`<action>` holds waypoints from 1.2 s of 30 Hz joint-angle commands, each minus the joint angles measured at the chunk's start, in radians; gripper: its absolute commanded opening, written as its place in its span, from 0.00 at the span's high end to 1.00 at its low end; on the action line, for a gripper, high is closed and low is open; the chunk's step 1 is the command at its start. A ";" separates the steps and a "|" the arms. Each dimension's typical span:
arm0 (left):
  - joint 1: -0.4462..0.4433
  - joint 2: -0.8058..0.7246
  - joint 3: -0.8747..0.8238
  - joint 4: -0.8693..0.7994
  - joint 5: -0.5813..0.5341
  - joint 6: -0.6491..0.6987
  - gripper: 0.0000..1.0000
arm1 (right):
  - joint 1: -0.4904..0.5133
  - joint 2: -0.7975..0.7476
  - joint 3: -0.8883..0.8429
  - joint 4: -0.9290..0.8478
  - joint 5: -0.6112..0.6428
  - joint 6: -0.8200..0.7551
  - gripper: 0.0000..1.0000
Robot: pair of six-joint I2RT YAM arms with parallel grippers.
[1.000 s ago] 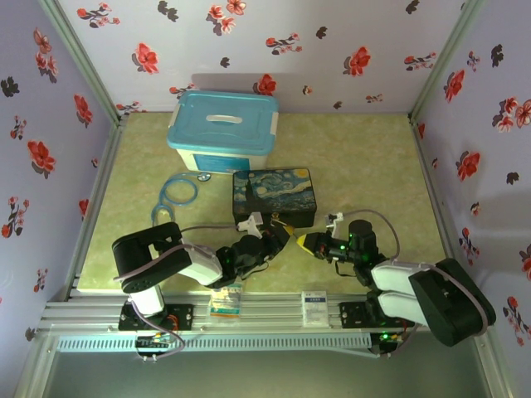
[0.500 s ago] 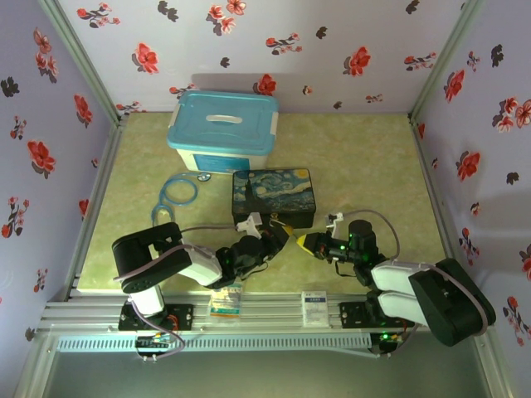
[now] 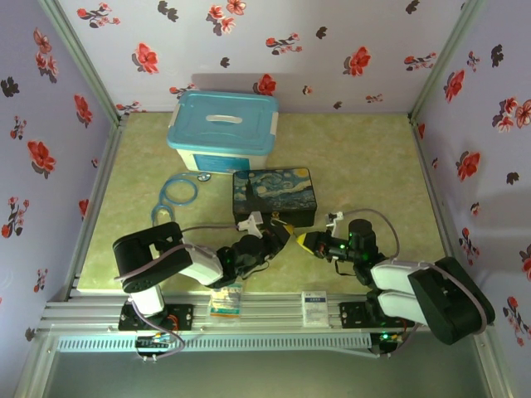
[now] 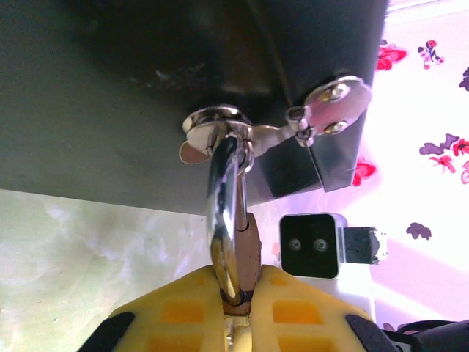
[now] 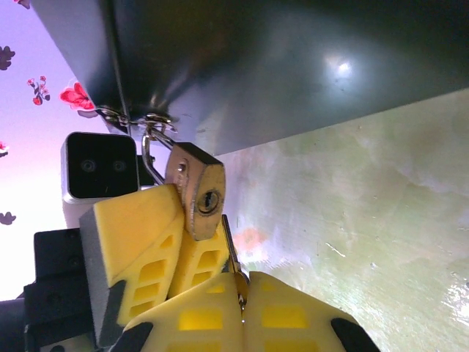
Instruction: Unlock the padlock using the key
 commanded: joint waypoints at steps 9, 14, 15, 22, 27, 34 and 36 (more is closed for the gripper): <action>0.000 0.009 0.001 0.090 -0.017 -0.006 1.00 | -0.024 0.064 0.016 0.093 0.005 0.005 1.00; 0.005 0.011 0.007 0.087 -0.017 -0.002 1.00 | -0.026 0.057 0.004 0.063 0.000 -0.012 1.00; 0.005 0.011 0.006 0.089 -0.018 -0.002 1.00 | -0.026 0.055 0.002 0.063 0.001 -0.012 1.00; 0.007 0.013 -0.001 0.087 -0.014 -0.005 1.00 | -0.026 0.037 0.003 0.091 -0.005 0.005 1.00; 0.008 0.016 0.001 0.089 -0.014 -0.008 1.00 | -0.025 0.035 -0.003 0.102 -0.010 0.010 1.00; 0.008 0.021 0.007 0.092 -0.010 -0.010 1.00 | -0.025 -0.005 -0.014 0.048 -0.007 -0.015 1.00; 0.008 0.023 0.007 0.096 -0.009 -0.012 1.00 | -0.026 -0.018 -0.007 0.025 -0.001 -0.025 1.00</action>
